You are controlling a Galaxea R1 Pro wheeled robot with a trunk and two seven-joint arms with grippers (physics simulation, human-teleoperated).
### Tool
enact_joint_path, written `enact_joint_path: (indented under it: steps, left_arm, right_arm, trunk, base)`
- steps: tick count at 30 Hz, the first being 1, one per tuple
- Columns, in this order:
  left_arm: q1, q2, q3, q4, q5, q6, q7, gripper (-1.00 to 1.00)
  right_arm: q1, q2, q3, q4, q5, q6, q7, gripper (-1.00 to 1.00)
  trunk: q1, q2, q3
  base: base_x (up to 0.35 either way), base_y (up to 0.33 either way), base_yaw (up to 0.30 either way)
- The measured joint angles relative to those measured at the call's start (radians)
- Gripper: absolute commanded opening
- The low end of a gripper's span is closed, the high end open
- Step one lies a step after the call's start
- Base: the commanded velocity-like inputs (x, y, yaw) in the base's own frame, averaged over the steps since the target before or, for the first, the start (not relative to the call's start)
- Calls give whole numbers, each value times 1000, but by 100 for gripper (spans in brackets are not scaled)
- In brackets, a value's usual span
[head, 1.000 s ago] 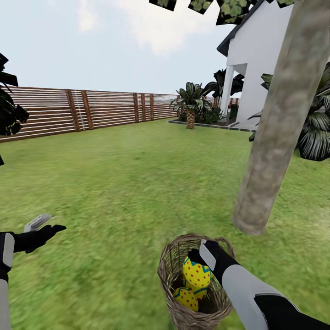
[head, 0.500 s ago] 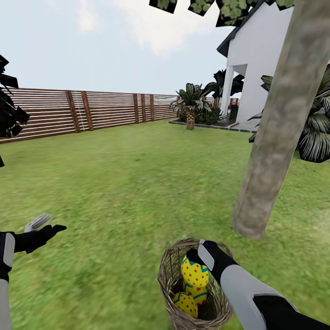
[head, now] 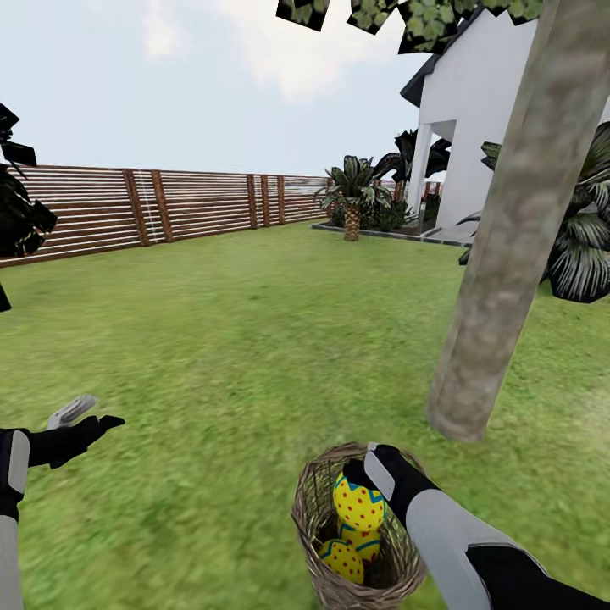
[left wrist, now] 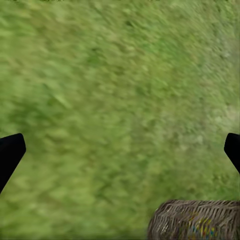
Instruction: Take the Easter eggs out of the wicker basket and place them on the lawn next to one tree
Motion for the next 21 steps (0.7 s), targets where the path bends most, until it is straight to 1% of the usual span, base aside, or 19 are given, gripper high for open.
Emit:
enact_joint_path:
  steps: [12, 17, 21]
  left_arm:
    - [0, -1, 0, 0, 0, 0, 0, 100]
    - [0, 0, 0, 0, 0, -1, 0, 100]
    - [0, 0, 0, 0, 0, 0, 0, 100]
  right_arm:
    - [0, 0, 0, 0, 0, -3, 0, -100]
    - [0, 6, 0, 0, 0, -3, 0, -100]
    - [0, 13, 0, 0, -1, -36, 0, -100]
  trunk:
    - [-46, 84, 38]
    - [-65, 119, 53]
    - [-81, 147, 66]
  base:
    - [0, 0, 0]
    - [0, 0, 0]
    - [0, 0, 0]
